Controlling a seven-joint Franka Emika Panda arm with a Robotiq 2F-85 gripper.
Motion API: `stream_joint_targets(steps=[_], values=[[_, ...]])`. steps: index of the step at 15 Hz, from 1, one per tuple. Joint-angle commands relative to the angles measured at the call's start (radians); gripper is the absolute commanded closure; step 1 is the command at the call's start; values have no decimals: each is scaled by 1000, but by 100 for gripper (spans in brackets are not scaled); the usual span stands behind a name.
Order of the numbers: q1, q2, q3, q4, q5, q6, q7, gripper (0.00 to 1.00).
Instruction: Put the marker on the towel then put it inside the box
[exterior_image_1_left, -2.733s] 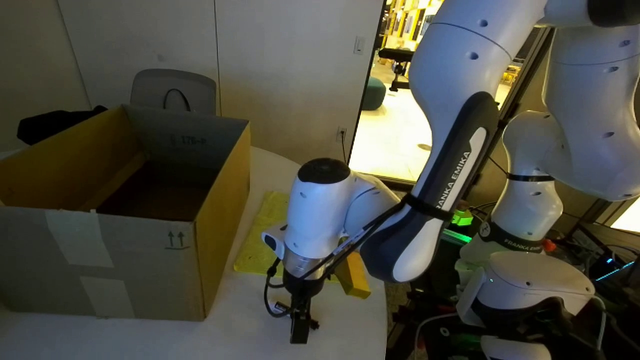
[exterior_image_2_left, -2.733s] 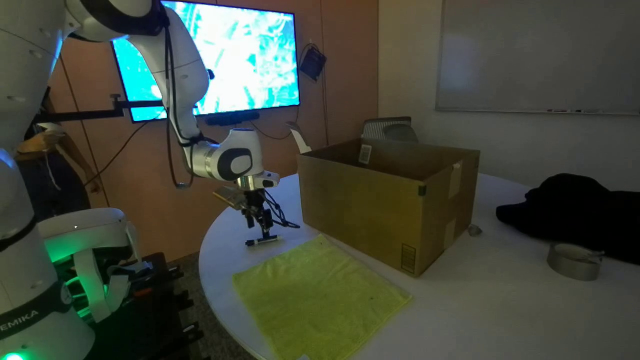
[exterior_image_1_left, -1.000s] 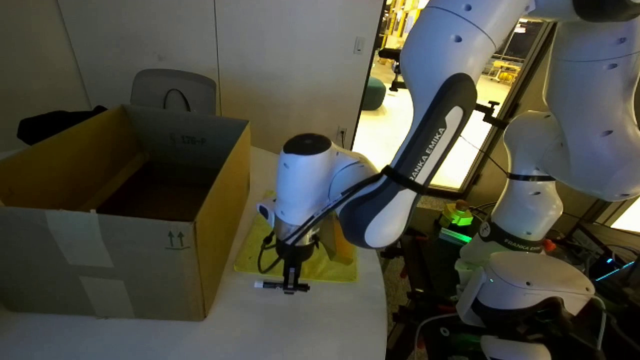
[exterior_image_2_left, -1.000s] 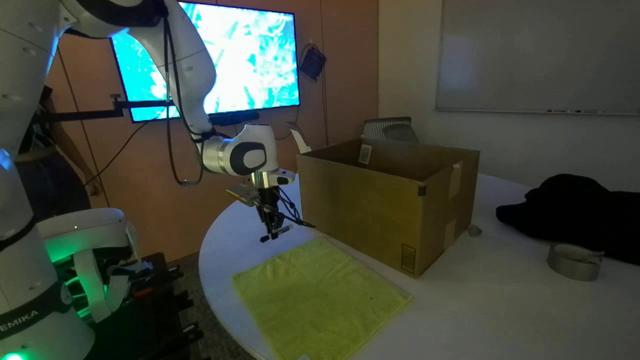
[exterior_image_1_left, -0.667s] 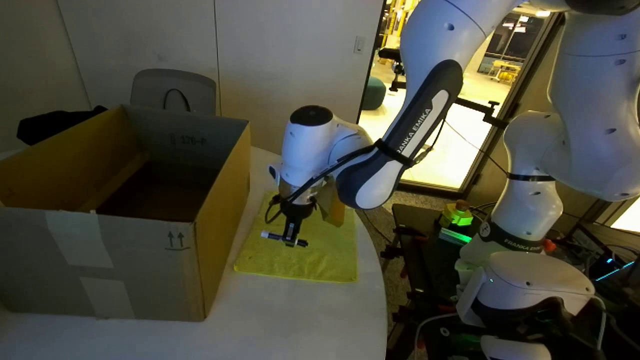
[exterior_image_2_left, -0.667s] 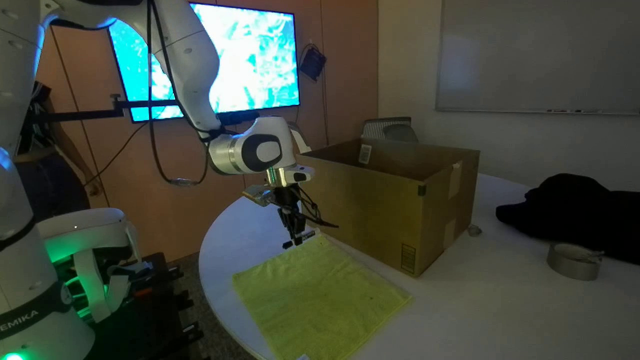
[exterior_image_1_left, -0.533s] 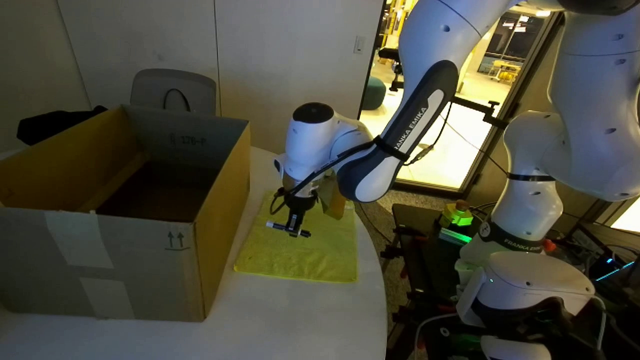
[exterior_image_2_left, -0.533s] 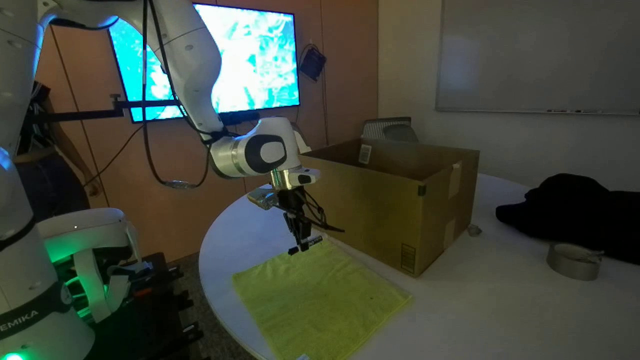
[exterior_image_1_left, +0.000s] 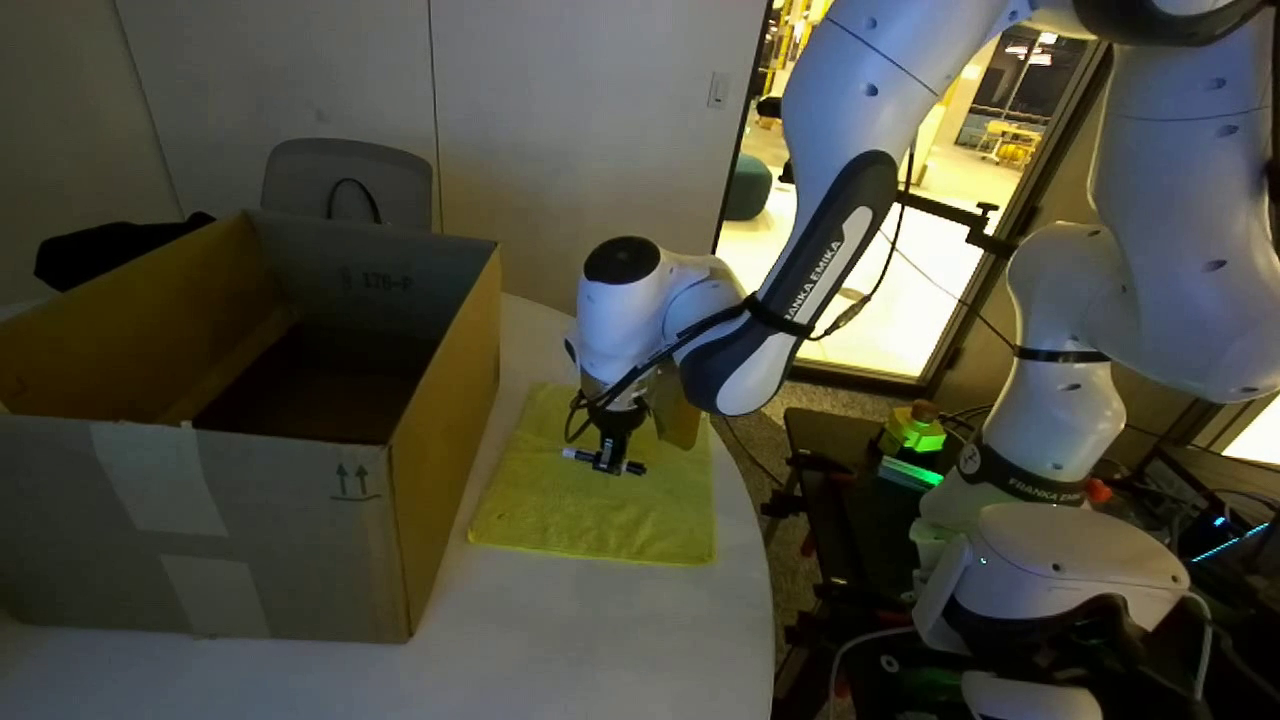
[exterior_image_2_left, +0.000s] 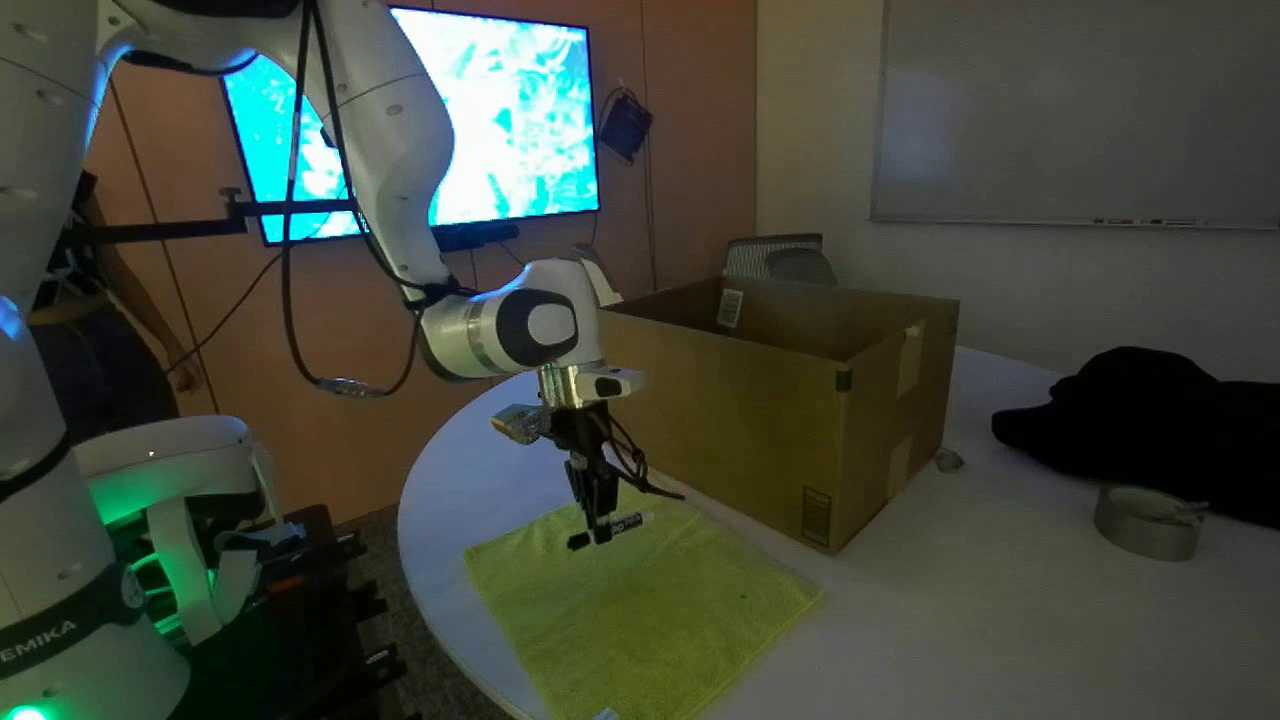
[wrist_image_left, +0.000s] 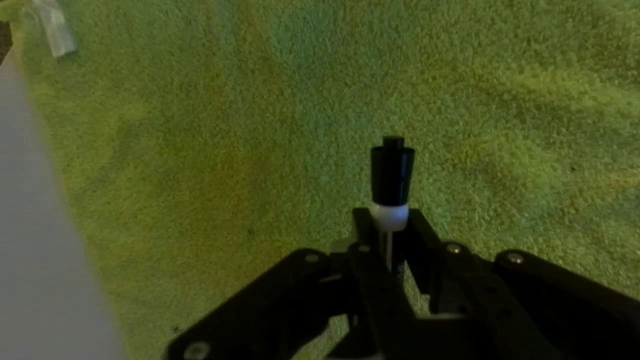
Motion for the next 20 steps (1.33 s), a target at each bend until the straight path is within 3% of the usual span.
stream_joint_targets(steps=[1,2,9,14,20], values=[[2,26,4,16,-17,-28,35,55],[3,30,3,15,-15,-29,39,54],[45,-65,-25,-27,-79,-29,104,3],[2,-126,109,-61,-35,78,36,0],[-80,-51,284,-71,161,207,-153,0]])
